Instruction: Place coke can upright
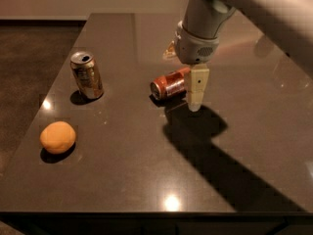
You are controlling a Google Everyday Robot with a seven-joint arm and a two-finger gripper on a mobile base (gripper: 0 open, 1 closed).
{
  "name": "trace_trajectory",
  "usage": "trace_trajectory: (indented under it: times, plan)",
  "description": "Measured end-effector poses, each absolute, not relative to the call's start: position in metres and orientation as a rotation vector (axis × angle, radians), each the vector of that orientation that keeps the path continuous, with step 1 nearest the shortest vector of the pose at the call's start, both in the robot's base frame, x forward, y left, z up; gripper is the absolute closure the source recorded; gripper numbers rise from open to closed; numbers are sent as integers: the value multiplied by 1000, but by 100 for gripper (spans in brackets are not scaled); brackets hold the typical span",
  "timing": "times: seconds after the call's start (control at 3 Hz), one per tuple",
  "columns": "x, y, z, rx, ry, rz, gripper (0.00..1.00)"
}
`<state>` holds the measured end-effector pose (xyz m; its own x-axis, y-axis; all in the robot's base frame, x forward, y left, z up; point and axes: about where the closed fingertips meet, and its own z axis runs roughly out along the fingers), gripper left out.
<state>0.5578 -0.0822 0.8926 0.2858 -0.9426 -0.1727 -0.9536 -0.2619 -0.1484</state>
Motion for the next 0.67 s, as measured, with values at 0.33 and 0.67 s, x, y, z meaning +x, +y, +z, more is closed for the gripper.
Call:
trace_trajectory:
  times: [0.33,0.67]
  plan:
    - [559,-63,878,-2405,1707,100,0]
    - [559,-47,866,-2469,1672,124,0]
